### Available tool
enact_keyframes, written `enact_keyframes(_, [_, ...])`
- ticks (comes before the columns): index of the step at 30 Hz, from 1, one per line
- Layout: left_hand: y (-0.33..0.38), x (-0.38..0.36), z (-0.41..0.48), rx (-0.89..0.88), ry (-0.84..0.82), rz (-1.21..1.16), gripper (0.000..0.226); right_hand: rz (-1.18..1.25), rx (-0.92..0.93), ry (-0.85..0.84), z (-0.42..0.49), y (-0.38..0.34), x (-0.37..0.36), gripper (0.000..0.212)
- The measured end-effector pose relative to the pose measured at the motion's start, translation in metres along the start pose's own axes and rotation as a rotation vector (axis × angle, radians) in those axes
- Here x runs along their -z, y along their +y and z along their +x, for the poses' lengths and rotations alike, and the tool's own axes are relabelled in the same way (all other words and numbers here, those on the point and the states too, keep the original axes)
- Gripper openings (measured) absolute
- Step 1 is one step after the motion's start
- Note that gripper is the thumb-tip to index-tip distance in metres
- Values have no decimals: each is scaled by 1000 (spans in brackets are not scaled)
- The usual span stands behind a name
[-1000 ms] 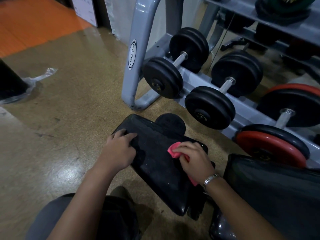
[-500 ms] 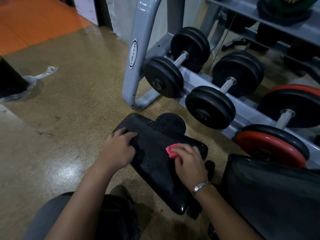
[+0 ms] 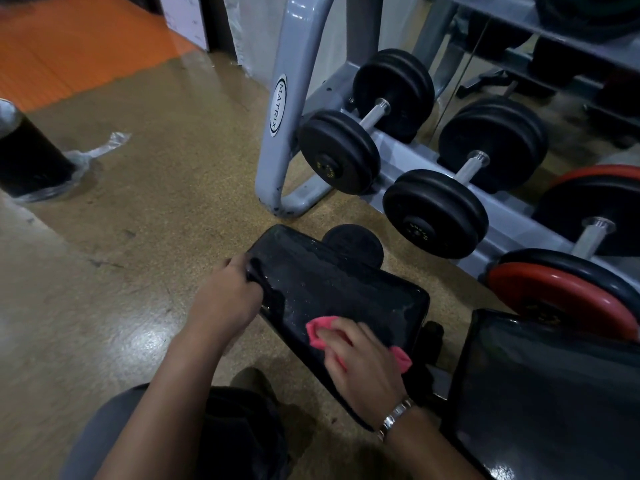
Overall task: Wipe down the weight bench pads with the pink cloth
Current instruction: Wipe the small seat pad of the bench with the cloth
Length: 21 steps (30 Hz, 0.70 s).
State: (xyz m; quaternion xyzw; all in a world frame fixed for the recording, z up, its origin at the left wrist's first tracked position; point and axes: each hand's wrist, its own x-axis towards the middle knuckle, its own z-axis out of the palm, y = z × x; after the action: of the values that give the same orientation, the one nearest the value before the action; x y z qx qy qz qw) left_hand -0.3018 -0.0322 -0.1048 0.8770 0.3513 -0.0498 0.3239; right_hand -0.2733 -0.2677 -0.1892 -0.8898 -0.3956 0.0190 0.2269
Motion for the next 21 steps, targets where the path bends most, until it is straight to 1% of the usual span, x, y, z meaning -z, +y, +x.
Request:
enact_keyframes(2, [0, 0, 1, 18, 7, -5, 49, -32, 18, -32, 0, 4, 4, 33])
enact_keyframes(5, [1, 0, 1, 12, -18, 2, 47, 9, -158, 49, 10, -3, -1, 30])
enact_keyframes(6, [1, -1, 0, 8, -21, -1, 48, 27, -182, 77, 12, -10, -5, 31])
enact_keyframes(8, [1, -2, 0, 9, -15, -3, 48, 37, -119, 64, 7, -24, -12, 34])
enact_keyframes(10, [2, -2, -1, 14, -20, 17, 50, 38, -2, -27, 1, -27, -11, 34])
enact_keyframes(12, [2, -1, -1, 7, -27, 23, 52, 11, 34, -54, 3, -19, -5, 31])
enact_keyframes(13, [1, -1, -1, -1, -29, 18, 53, 13, -5, -31, 7, -15, -3, 30])
enact_keyframes(16, [-1, -1, -1, -11, -37, -1, 52, 97, -231, 133, 23, -13, -4, 30])
enact_keyframes(17, [-1, -2, -2, -9, -39, 0, 52, 105, -255, 165, 25, -15, -6, 31])
enact_keyframes(18, [-2, -2, -2, -9, -40, 4, 52, 100, -237, 168, 25, -19, -8, 32])
enact_keyframes(21, [0, -1, -2, -14, -41, 15, 57, 78, -39, 57, 18, -19, -3, 33])
